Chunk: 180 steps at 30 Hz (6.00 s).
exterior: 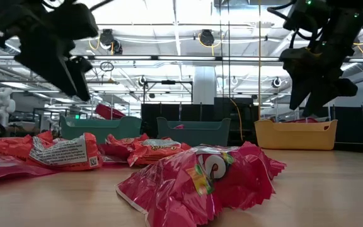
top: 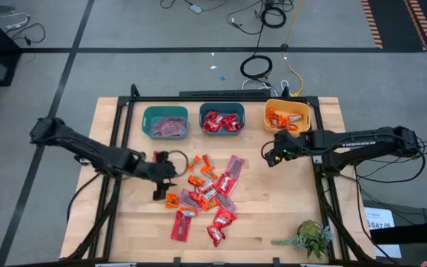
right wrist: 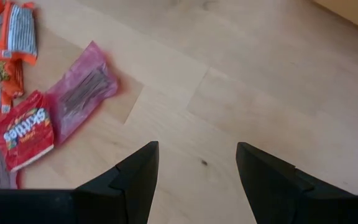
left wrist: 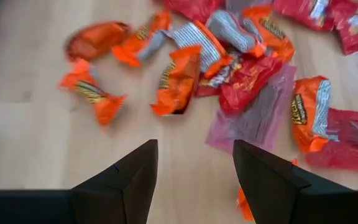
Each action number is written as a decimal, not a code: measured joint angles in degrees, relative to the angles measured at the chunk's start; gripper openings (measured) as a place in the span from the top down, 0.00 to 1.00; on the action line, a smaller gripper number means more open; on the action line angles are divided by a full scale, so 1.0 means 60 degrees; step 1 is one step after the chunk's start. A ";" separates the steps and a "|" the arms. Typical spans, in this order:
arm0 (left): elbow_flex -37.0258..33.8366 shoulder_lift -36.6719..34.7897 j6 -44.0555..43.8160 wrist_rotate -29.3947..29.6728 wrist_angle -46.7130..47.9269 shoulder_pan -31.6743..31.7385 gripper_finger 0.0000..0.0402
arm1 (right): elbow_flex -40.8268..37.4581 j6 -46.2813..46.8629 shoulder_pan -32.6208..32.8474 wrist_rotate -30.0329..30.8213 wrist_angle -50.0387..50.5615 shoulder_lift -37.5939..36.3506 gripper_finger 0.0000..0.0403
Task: Sort candy
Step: Put the red chocolate into the green bin
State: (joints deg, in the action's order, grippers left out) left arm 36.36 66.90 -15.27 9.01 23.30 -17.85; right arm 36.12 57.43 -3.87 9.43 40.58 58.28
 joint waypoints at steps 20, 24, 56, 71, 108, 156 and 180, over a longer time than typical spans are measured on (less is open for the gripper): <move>0.0563 0.5077 -0.0164 -0.0142 -0.3637 -0.1248 0.46 | 0.0000 -0.1286 0.0690 0.0000 0.0003 0.0000 0.48; 0.0859 0.5621 -0.0434 0.0113 -0.3756 -0.1376 0.50 | 0.0000 -0.1512 0.0690 0.0000 0.0003 0.0000 0.48; 0.3218 0.1904 -0.5333 0.2606 0.2556 -0.1088 0.92 | 0.0000 -0.2049 0.0690 0.0000 -0.0505 0.0004 0.48; 0.3209 0.0181 -0.3095 0.1974 0.5681 0.4417 0.93 | 0.0004 -0.2010 0.0690 0.0196 -0.1142 0.0004 0.48; 0.2805 0.1223 0.1243 0.0871 0.3134 0.9184 0.70 | 0.0002 -0.1435 0.0690 0.1201 -0.2029 0.0004 0.48; 0.2812 0.1044 -1.0761 0.2547 0.4750 -0.0789 0.46 | -0.0004 -0.0954 0.0734 0.1122 -0.2100 0.0004 0.48; 0.6184 0.6736 -1.6104 0.0528 0.4138 -0.4664 0.46 | -0.0004 -0.1260 0.0838 0.0842 -0.2077 0.0000 0.48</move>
State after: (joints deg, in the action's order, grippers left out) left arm 73.46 107.32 -111.89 12.18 48.13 -45.83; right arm 36.10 49.87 1.16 14.48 28.12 58.28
